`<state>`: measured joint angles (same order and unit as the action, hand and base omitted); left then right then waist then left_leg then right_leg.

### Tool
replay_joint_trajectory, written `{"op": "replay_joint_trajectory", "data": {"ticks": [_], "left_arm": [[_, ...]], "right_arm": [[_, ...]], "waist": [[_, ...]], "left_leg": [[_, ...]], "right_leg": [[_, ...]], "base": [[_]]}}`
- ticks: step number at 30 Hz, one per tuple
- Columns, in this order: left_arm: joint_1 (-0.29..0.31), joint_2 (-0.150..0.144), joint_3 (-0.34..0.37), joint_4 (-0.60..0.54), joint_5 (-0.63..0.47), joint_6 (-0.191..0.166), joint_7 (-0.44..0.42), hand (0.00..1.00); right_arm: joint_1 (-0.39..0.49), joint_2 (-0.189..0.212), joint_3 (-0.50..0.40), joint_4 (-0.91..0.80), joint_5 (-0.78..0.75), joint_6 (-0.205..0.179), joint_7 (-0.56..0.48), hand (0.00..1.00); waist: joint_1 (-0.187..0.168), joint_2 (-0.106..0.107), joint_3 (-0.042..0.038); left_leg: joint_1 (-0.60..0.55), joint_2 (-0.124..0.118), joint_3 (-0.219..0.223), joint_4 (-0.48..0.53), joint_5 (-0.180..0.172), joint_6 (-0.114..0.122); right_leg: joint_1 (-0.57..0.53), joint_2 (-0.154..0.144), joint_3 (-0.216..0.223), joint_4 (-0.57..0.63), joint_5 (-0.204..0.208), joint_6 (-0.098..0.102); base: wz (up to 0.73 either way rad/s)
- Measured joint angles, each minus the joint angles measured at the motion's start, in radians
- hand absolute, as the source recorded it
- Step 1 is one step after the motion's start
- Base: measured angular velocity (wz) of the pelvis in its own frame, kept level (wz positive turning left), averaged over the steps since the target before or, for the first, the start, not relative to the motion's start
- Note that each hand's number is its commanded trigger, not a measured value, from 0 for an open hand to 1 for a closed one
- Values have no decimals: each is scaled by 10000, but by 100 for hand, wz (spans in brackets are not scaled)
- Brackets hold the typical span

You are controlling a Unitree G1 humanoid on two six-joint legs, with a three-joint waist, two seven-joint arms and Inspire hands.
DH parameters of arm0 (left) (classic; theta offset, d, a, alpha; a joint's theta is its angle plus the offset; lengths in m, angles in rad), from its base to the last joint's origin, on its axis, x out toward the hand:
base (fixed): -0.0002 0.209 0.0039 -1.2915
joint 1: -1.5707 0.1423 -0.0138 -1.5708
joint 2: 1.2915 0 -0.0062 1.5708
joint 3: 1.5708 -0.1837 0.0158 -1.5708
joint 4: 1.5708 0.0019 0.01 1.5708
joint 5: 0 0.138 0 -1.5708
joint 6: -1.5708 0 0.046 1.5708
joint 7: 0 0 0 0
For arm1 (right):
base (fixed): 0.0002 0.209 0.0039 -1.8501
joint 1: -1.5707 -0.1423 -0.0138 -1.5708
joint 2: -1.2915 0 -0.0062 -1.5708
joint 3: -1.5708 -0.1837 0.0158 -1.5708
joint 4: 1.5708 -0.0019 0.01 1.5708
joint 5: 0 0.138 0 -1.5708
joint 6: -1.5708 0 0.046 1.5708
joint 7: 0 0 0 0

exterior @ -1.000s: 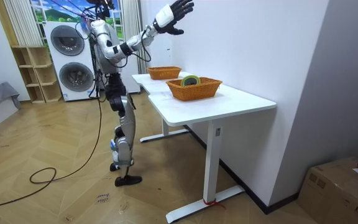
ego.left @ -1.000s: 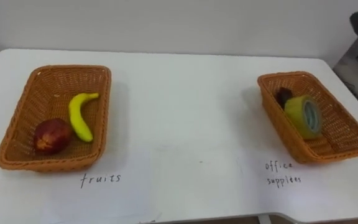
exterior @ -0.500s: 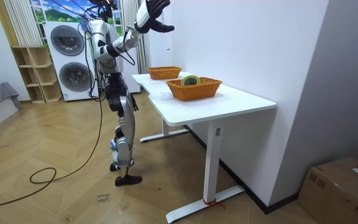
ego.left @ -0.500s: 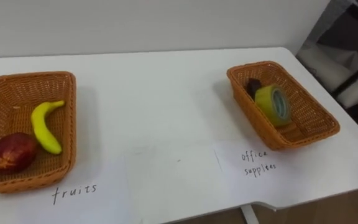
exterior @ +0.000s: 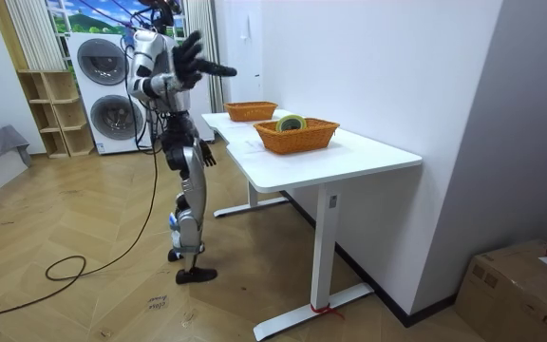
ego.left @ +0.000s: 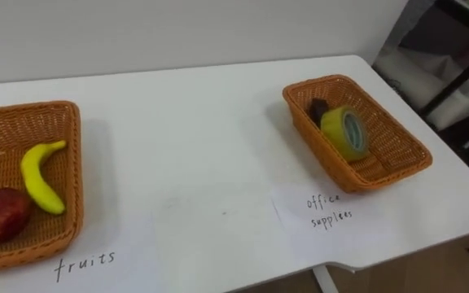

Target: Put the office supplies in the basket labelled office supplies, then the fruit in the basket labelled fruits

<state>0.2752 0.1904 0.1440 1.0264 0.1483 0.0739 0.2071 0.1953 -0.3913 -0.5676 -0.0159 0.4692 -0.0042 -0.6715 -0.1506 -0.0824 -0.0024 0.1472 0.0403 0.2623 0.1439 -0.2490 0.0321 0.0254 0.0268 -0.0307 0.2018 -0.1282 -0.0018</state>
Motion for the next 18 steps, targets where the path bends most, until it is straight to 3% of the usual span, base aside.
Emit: {"op": "replay_joint_trajectory", "data": {"ticks": [7, 14, 18], "left_arm": [[111, -32, 102, -254, -34, 4, 74, 0], [174, -167, 203, -471, -86, 72, 73, 0], [184, -293, 95, -449, -239, -8, 78, 0]], "right_arm": [[490, 867, -521, 1463, 1634, -175, -724, 0], [757, 1487, -508, 2543, 1704, -259, -1163, 0], [933, 1884, 17, 4047, 1591, -489, -1330, 0]], "waist": [[-178, 174, -1], [-373, 330, -16], [-332, 332, -18]], "left_leg": [[-11, -15, -12, 7, 0, 0], [-138, -18, -13, 36, 0, -7], [-122, -13, -25, 56, 2, -20]], "right_leg": [[-16, -8, -5, 8, 1, -4], [-132, -7, 15, 18, -33, -54], [-95, 11, 18, 7, -49, -74]], "base": [[0], [0], [0]]}}
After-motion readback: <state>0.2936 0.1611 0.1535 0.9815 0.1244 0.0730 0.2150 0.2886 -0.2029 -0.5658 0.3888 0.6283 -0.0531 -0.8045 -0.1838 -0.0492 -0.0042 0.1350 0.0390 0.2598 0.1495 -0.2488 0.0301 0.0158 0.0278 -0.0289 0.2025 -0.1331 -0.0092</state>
